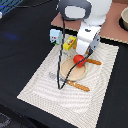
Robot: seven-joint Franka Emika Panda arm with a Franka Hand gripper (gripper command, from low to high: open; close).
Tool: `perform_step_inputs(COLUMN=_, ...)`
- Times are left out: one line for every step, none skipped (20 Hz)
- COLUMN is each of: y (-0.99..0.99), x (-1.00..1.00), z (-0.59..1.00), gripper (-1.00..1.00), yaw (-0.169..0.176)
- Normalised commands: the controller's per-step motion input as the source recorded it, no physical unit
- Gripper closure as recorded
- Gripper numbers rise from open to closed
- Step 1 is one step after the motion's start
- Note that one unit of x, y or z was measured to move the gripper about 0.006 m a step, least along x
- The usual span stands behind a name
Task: Interact with the objects in diverse but meaningful ways.
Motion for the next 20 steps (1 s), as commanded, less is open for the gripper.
perform_step_inputs(y=0.22, x=-0.29, z=1.00, gripper=1.00, yaw=0.007)
perform_step_inputs(y=0.29, x=-0.32, z=1.00, gripper=1.00, yaw=0.000)
perform_step_inputs(y=0.31, x=-0.34, z=1.00, gripper=1.00, yaw=0.000)
perform_step_inputs(y=0.30, x=-0.34, z=1.00, gripper=1.00, yaw=0.000)
perform_step_inputs(y=0.25, x=-0.39, z=1.00, gripper=1.00, yaw=0.000)
perform_step_inputs(y=0.14, x=-0.49, z=1.00, gripper=1.00, yaw=0.000)
perform_step_inputs(y=0.02, x=-0.55, z=1.00, gripper=1.00, yaw=0.000)
perform_step_inputs(y=0.00, x=-0.58, z=1.00, gripper=1.00, yaw=0.000)
perform_step_inputs(y=-0.08, x=-0.59, z=0.93, gripper=1.00, yaw=0.000)
perform_step_inputs(y=-0.26, x=-0.57, z=0.71, gripper=1.00, yaw=0.000)
perform_step_inputs(y=-0.48, x=-0.55, z=0.54, gripper=1.00, yaw=0.000)
perform_step_inputs(y=-0.66, x=-0.48, z=0.37, gripper=1.00, yaw=0.005)
perform_step_inputs(y=-0.83, x=-0.36, z=0.22, gripper=1.00, yaw=0.000)
perform_step_inputs(y=-0.92, x=-0.28, z=0.16, gripper=1.00, yaw=0.000)
perform_step_inputs(y=-0.92, x=-0.28, z=0.11, gripper=1.00, yaw=0.000)
perform_step_inputs(y=-0.95, x=-0.25, z=0.09, gripper=1.00, yaw=0.000)
perform_step_inputs(y=-0.95, x=-0.24, z=0.10, gripper=1.00, yaw=0.000)
perform_step_inputs(y=-0.97, x=-0.24, z=0.12, gripper=1.00, yaw=0.000)
perform_step_inputs(y=-0.99, x=-0.24, z=0.15, gripper=1.00, yaw=0.000)
perform_step_inputs(y=-0.99, x=-0.25, z=0.15, gripper=1.00, yaw=0.000)
